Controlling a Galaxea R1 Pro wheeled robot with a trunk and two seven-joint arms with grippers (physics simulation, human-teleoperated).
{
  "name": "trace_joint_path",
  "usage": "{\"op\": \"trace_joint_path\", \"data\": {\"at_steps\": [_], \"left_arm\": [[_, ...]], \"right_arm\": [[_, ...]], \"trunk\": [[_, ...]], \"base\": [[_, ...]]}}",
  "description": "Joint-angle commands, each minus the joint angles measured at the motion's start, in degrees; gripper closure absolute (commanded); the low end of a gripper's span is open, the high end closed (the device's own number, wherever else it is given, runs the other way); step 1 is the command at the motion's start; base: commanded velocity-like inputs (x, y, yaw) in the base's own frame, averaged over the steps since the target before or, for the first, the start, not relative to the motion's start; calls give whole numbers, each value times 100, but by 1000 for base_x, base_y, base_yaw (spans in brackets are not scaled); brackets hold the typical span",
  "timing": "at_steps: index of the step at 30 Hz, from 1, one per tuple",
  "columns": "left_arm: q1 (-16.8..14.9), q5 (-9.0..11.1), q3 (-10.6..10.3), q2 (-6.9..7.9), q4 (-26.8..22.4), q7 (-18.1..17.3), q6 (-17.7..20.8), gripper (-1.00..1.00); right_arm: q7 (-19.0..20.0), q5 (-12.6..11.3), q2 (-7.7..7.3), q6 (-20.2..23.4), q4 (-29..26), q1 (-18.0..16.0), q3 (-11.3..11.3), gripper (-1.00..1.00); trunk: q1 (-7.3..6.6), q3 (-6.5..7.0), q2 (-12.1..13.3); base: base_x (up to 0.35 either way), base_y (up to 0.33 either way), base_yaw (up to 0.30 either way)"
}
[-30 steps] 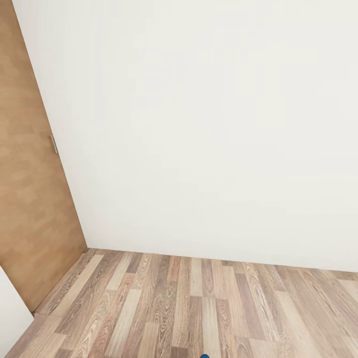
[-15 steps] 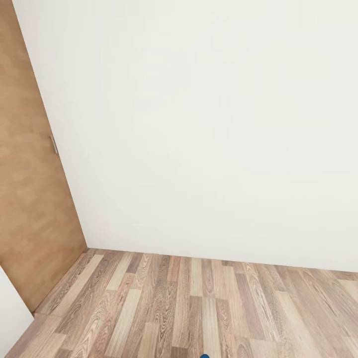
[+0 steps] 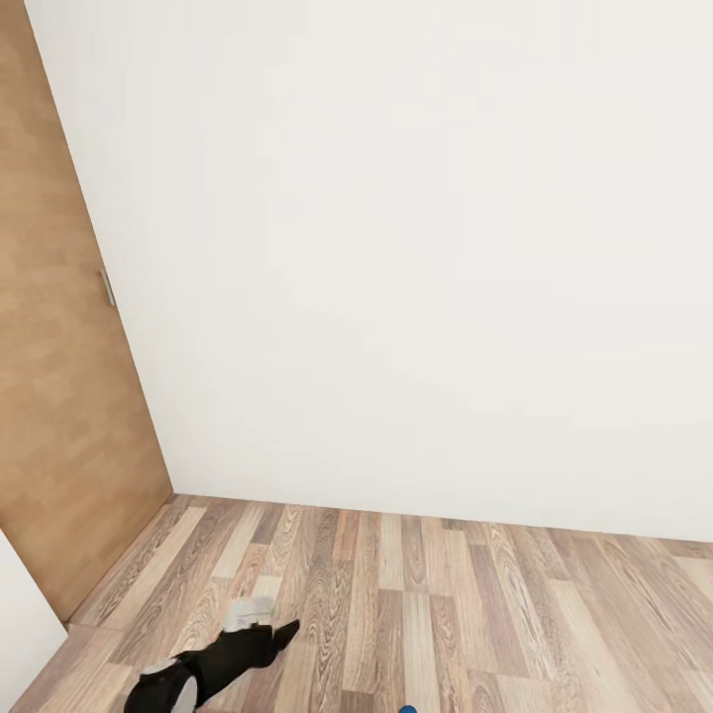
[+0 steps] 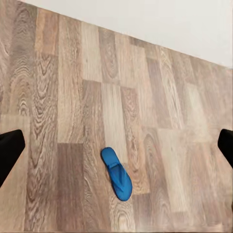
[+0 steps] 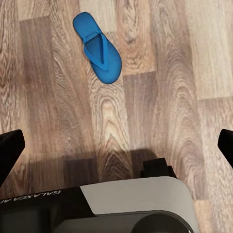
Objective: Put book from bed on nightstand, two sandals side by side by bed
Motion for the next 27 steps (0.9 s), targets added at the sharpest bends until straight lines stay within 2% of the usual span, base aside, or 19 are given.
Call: {"op": "trace_joint_path", "data": {"at_steps": [1,3,4,5,6,7,9,12,18,20,23,25,26,27], "left_arm": [[-92,78,5,73,-144,-485,318,-100],[-200,109,9,159,-234,-933,568,-100],[-329,163,16,254,-292,-1367,788,-100],[-470,259,44,358,-327,-1796,976,-100],[-535,323,67,412,-339,-2008,1059,-100],[-647,471,122,527,-351,-2410,1206,-100],[-750,677,197,682,-348,-2864,1385,-100],[-823,853,318,793,-252,-3192,1527,-100],[-860,915,406,856,-173,-3325,1598,-100],[-868,922,418,863,-164,-3342,1609,-100],[-873,926,422,854,-160,-3353,1615,-100],[-875,923,422,842,-159,-3357,1612,-100],[-875,921,422,839,-158,-3358,1612,-100],[-875,917,420,834,-158,-3358,1612,-100]], "right_arm": [[47,-60,2,-11,0,-1,-24,-100],[47,-60,2,-10,0,-1,-24,-100],[47,-60,2,-9,0,-1,-24,-100],[51,-60,2,-9,0,-1,-24,-100],[52,-60,2,-8,0,-1,-24,-100],[50,-60,2,-10,0,-1,-24,-100],[52,-58,2,-9,0,-1,-24,-100],[59,-53,2,-10,0,-1,-20,-100],[86,-24,-6,23,-58,-1,-13,-100],[88,-7,-11,80,-305,-4,-10,-100],[76,8,-9,480,-1080,-12,-8,-100],[67,28,-10,1574,-2079,-25,-7,-100],[72,28,-11,1936,-2310,-29,-7,-100],[81,15,-16,2701,-2691,-40,-7,-100]], "trunk": [[0,-6,-3],[0,-6,-3],[0,-6,-3],[0,-6,-3],[0,-6,-3],[0,-6,-3],[0,-6,-3],[0,-6,-3],[0,-6,-3],[0,-6,-3],[0,-6,-3],[0,-6,-3],[0,-6,-3],[0,-6,-3]], "base": [[0,0,0],[0,0,0],[0,0,0],[0,0,0],[0,0,0],[0,0,0],[0,0,0],[0,0,0],[0,0,0],[0,0,0],[0,0,0],[0,0,0],[0,0,0],[0,0,0]]}}
